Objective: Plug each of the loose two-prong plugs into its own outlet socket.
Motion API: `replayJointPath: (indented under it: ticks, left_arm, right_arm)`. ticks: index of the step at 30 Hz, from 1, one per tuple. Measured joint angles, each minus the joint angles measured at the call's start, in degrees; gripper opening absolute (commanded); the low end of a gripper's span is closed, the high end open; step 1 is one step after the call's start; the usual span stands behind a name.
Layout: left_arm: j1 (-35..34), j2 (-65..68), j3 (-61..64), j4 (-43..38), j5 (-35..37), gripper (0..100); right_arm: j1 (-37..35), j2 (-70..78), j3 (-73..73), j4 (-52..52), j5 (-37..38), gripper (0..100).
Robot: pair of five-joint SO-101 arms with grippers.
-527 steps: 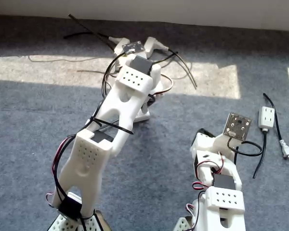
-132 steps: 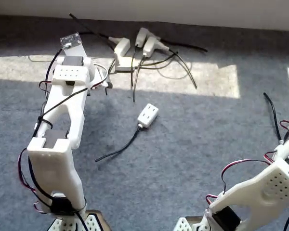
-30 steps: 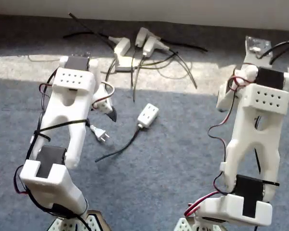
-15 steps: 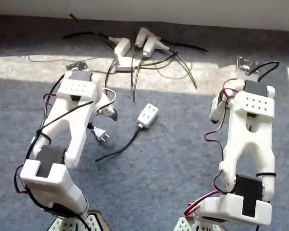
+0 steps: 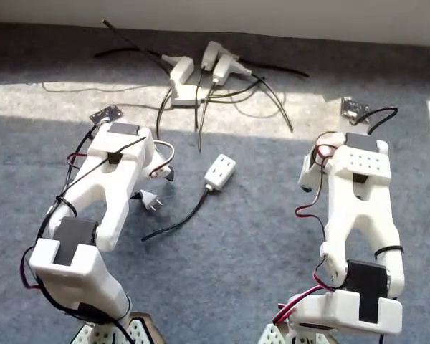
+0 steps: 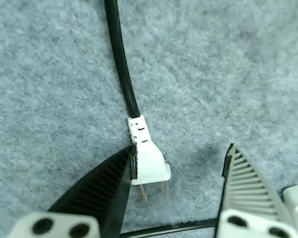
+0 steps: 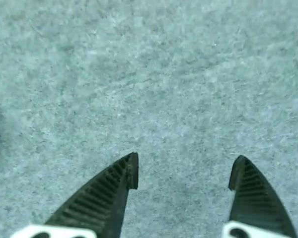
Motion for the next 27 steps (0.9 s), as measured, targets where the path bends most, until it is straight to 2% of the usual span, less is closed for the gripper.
replayJointPath:
  ticks: [22, 27]
  left_arm:
    - [-1.2, -1.0, 3.5, -1.1, 0.0, 28]
    - [-1.4, -1.0, 3.8, -1.1, 0.0, 22]
  right_arm:
    - [-0.5, 0.0, 0.0, -1.1, -0.4, 28.9]
    - [-0.5, 0.0, 0.3, -1.7, -0.4, 28.9]
